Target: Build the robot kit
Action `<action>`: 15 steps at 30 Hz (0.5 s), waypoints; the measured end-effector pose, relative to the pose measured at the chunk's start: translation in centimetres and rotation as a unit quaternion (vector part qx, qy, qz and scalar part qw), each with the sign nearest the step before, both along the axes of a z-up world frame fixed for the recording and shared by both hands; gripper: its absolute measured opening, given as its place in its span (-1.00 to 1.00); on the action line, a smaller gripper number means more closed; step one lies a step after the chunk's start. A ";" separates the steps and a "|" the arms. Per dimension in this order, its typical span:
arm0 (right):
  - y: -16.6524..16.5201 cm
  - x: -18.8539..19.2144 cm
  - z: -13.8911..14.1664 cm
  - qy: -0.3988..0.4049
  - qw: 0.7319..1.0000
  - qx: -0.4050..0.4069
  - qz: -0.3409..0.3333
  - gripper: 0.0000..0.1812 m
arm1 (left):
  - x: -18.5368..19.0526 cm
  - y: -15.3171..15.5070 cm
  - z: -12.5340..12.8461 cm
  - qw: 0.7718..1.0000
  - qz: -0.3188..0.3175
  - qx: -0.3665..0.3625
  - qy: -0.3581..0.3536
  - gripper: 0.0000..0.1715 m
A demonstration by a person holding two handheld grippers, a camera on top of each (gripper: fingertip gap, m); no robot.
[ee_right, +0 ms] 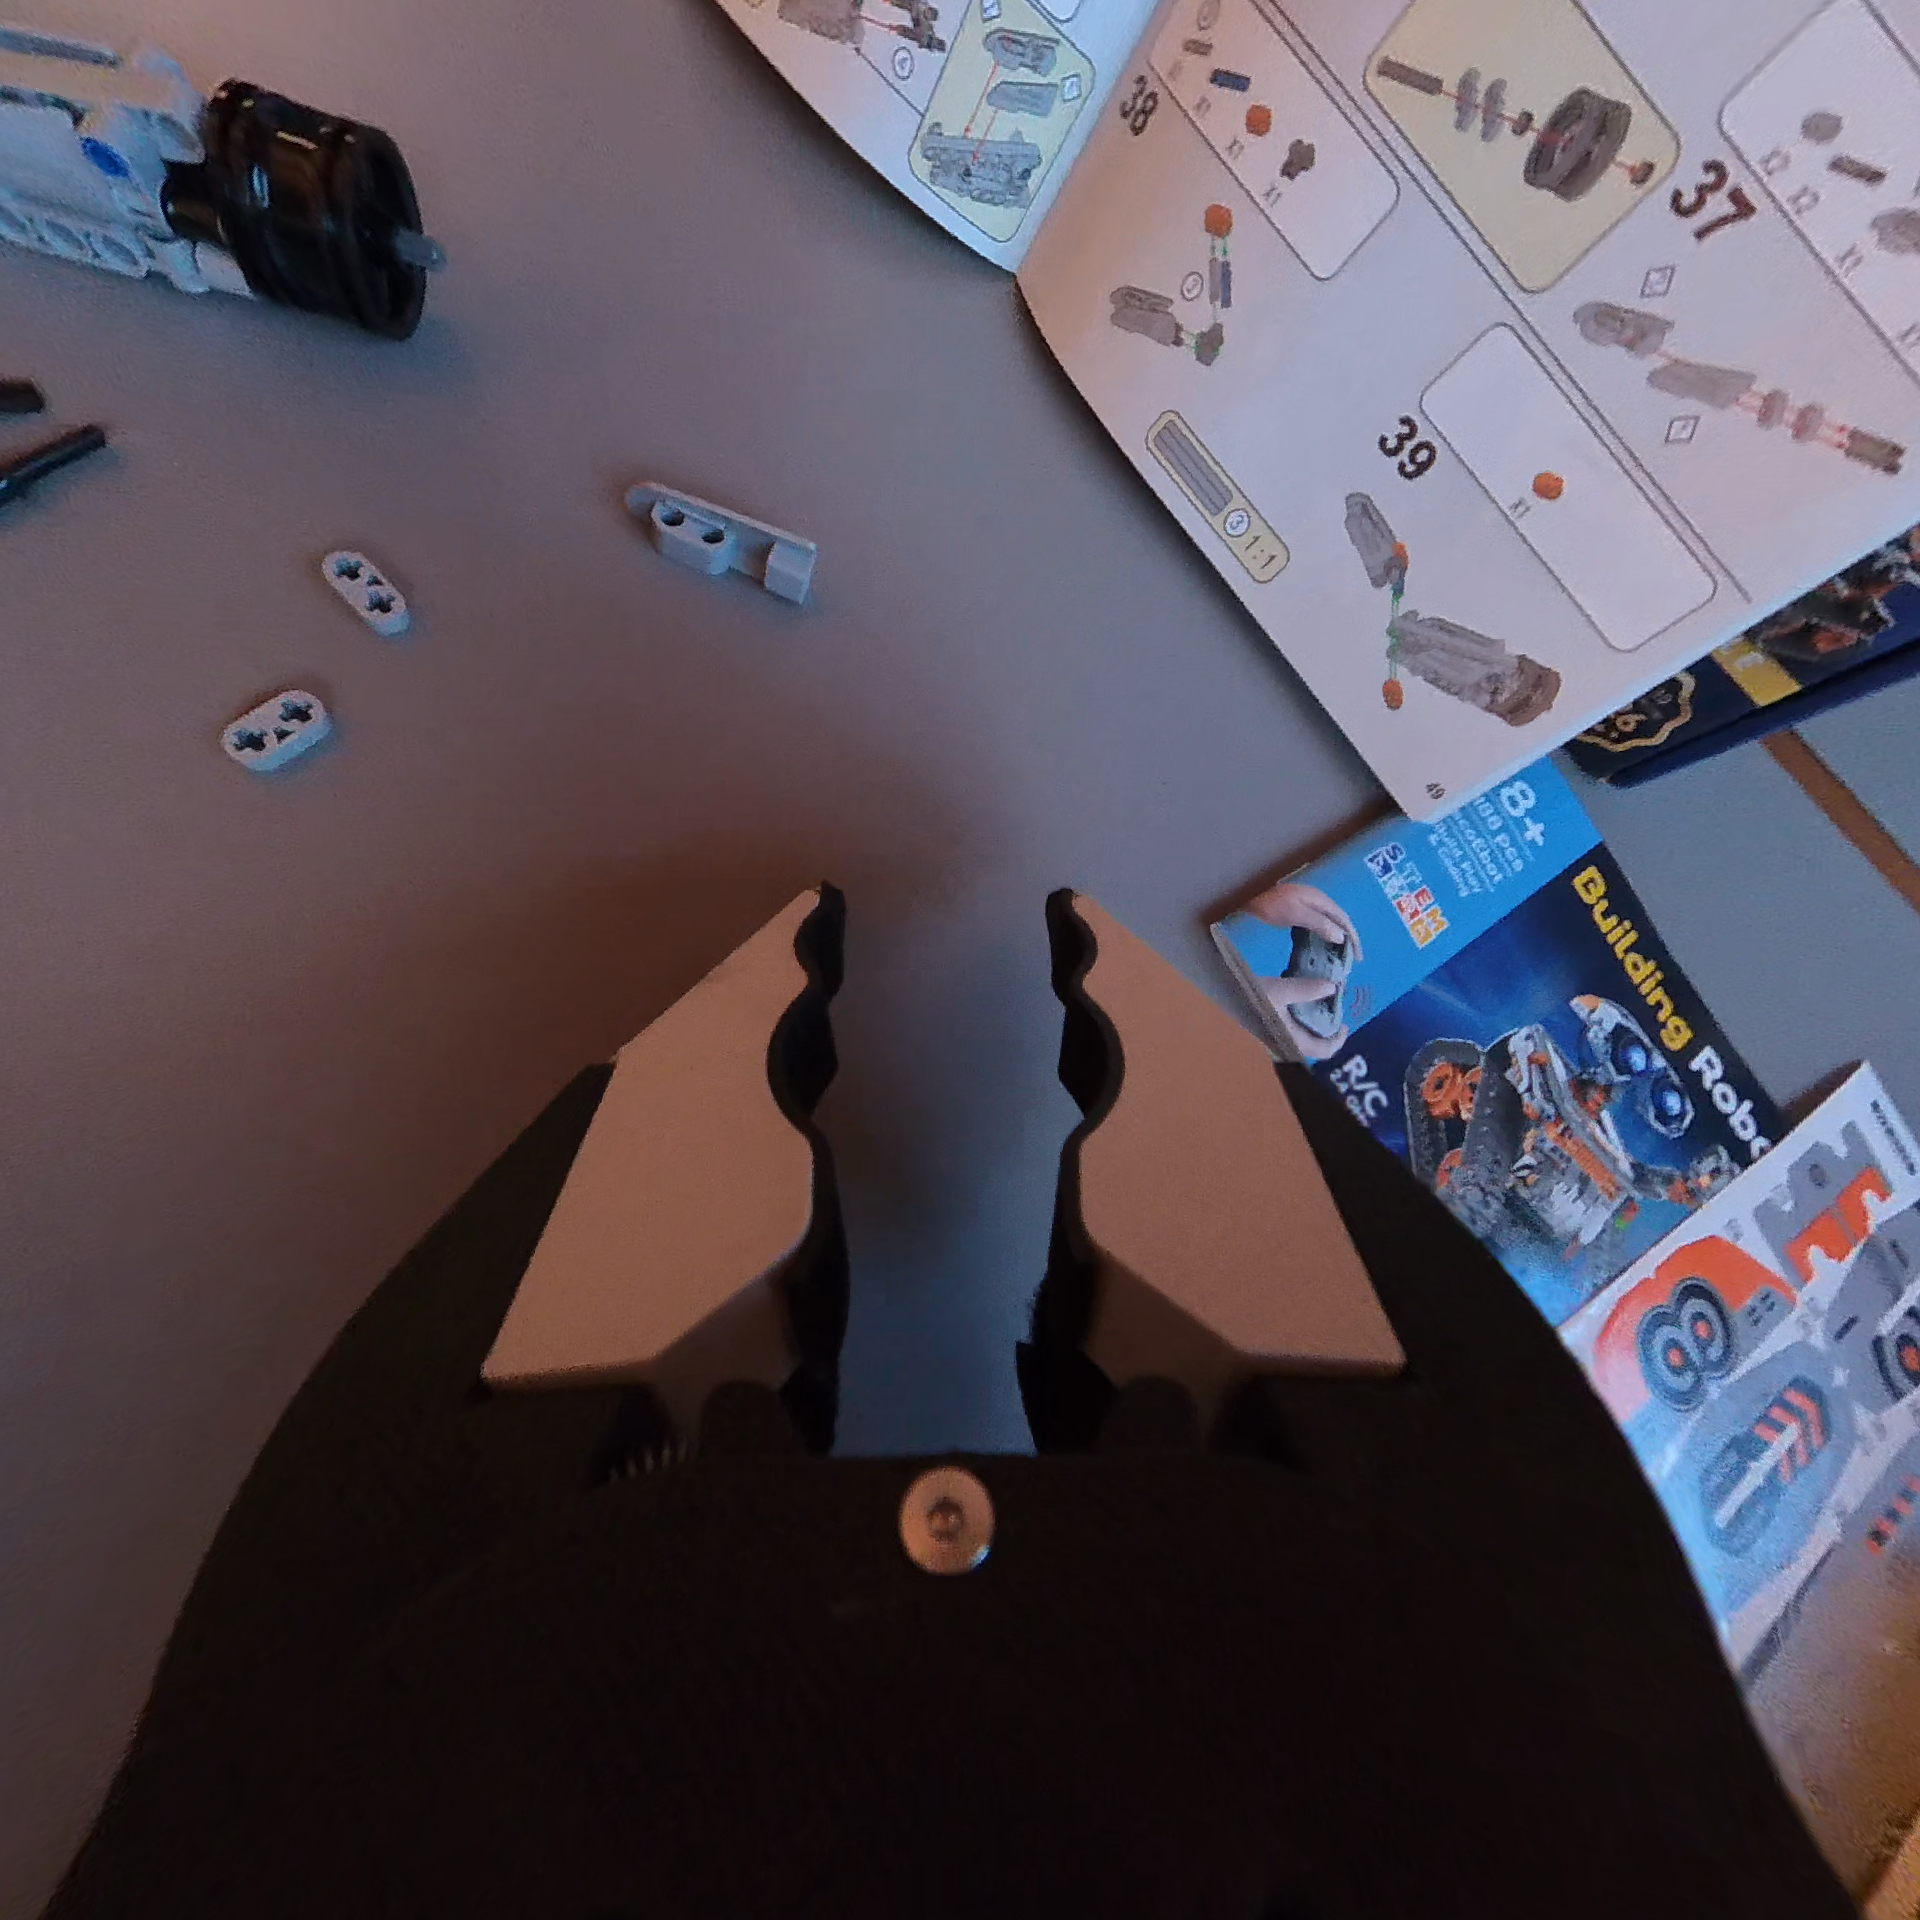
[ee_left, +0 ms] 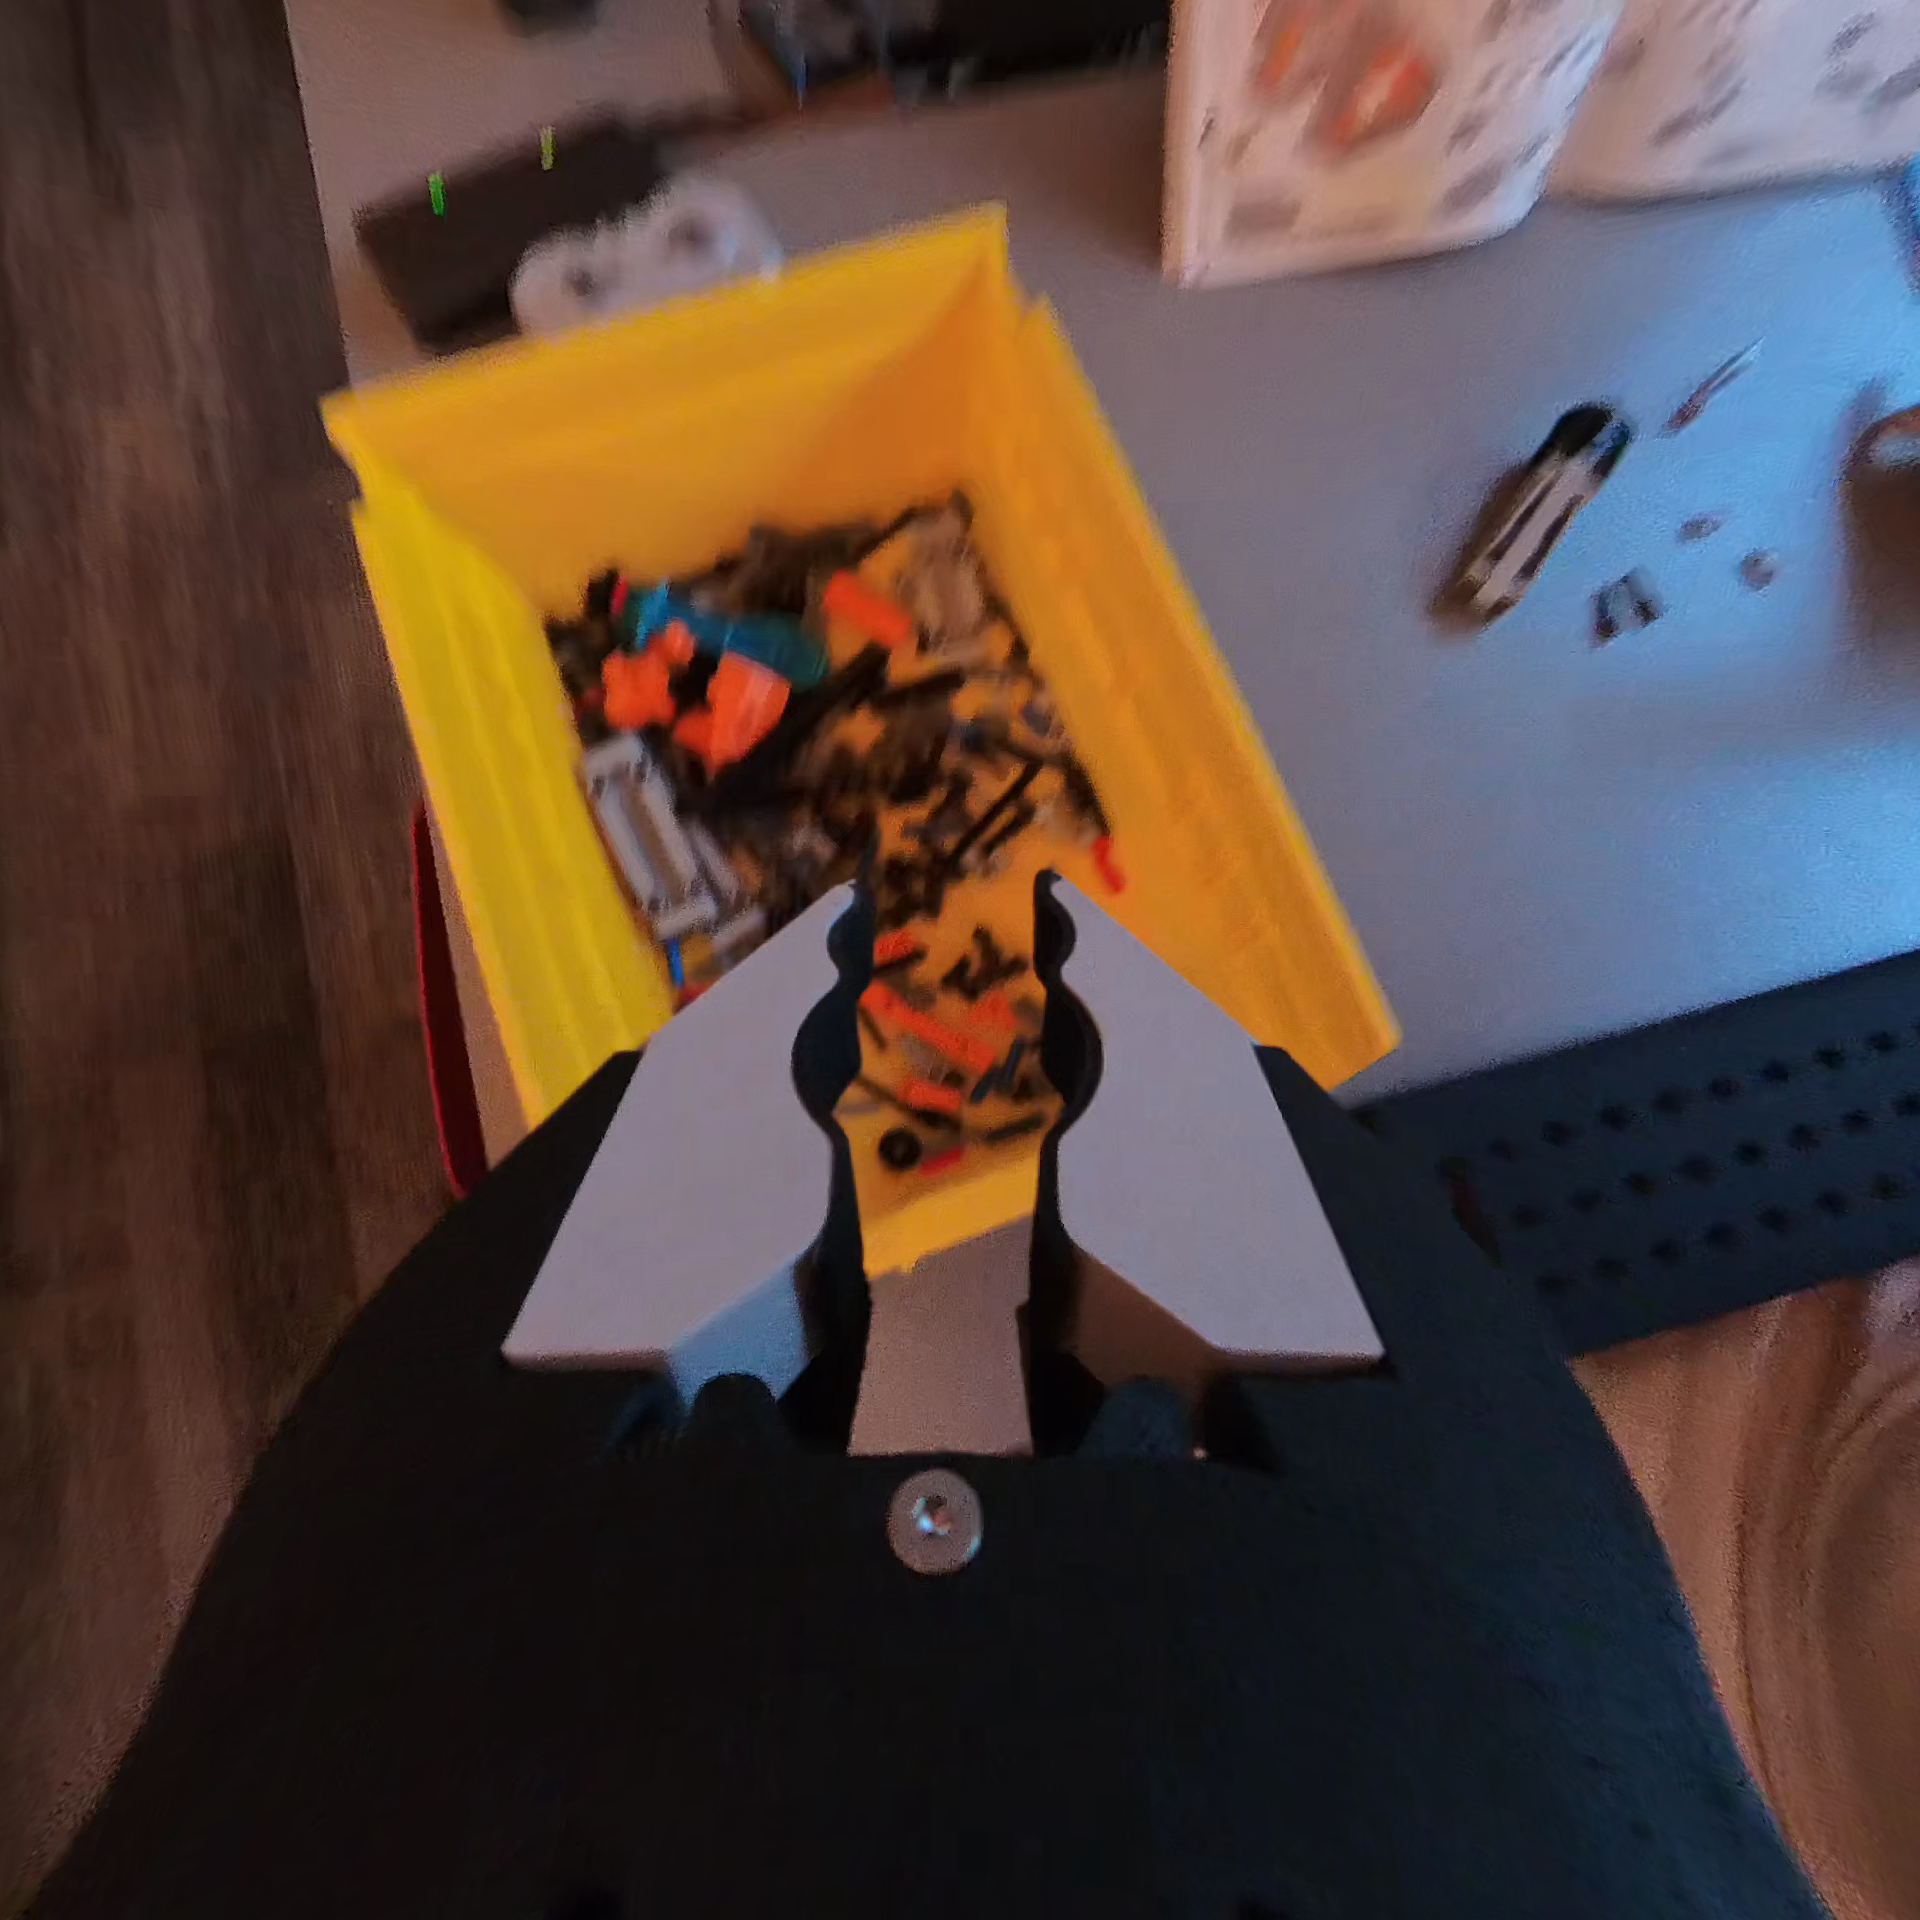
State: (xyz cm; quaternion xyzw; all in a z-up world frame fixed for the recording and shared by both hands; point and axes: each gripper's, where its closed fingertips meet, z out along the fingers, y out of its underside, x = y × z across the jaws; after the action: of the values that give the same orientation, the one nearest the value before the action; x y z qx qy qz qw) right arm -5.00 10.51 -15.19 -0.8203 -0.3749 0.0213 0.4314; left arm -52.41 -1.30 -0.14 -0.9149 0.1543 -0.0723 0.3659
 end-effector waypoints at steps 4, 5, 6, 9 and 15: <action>0.3 -0.2 -0.2 0.021 1.000 0.000 -0.004 -0.63 | -3.8 -0.9 -5.3 0.994 0.030 -0.099 0.047 -0.62; 0.4 -0.2 -0.3 0.024 1.000 0.000 -0.004 -0.64 | -4.5 -0.7 -6.2 0.991 0.033 -0.109 0.064 -0.63; 0.5 -0.3 -0.3 0.027 1.000 0.001 -0.003 -0.65 | -5.1 -0.5 -6.9 0.990 0.033 -0.117 0.076 -0.65; 0.4 -0.6 -0.4 0.026 0.999 0.011 0.016 -0.69 | -6.0 0.2 -9.0 0.985 0.034 -0.145 0.090 -0.50; 0.3 -0.9 -0.2 0.006 0.999 0.031 0.034 -0.76 | -6.7 0.8 -11.9 0.974 0.035 -0.195 0.111 -0.54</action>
State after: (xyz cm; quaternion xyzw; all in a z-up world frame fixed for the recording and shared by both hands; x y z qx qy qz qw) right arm -5.88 10.83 -15.38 -0.7931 -0.4002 0.0290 0.4583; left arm -59.09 -0.55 -12.02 -0.9758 0.1450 0.0135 0.1629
